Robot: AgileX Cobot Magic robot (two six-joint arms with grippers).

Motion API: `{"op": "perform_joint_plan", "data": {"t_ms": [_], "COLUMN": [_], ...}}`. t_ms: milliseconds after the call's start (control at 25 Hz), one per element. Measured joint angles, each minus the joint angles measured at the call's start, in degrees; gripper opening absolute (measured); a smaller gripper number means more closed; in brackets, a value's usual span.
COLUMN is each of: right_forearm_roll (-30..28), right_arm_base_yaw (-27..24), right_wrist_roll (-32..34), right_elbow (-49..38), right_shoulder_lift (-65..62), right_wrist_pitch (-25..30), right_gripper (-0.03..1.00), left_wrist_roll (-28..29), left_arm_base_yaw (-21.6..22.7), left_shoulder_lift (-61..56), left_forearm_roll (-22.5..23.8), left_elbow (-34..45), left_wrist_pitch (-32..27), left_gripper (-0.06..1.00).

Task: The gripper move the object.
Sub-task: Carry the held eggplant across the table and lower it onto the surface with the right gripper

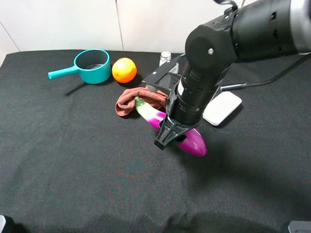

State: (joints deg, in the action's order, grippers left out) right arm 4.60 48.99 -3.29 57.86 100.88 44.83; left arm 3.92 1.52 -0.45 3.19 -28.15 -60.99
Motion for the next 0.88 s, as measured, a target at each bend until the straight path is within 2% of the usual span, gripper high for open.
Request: {"op": "perform_joint_plan", "data": {"t_ms": [200, 440, 640, 880], "right_forearm_roll": [-0.5, -3.6, -4.6, -4.6], "right_arm_base_yaw": [0.0, -1.9, -7.1, -14.6], "right_wrist_roll": [10.4, 19.3, 20.4, 18.5], "right_elbow": [0.0, 0.0, 0.0, 0.0], "right_shoulder_lift": [-3.4, -9.6, -13.9, -17.4], "right_wrist_pitch": [2.7, 3.6, 6.9, 10.5], "right_gripper": [0.39, 0.39, 0.39, 0.39], "left_wrist_roll": [0.0, 0.0, 0.0, 0.0], "left_arm_base_yaw": [0.0, 0.0, 0.0, 0.0], "left_shoulder_lift": [0.0, 0.0, 0.0, 0.0], "left_forearm_roll": [0.0, 0.0, 0.0, 0.0], "left_elbow": [0.0, 0.0, 0.0, 0.0], "left_wrist_pitch": [0.0, 0.0, 0.0, 0.0], "left_gripper": [0.83, 0.83, 0.83, 0.83]}}
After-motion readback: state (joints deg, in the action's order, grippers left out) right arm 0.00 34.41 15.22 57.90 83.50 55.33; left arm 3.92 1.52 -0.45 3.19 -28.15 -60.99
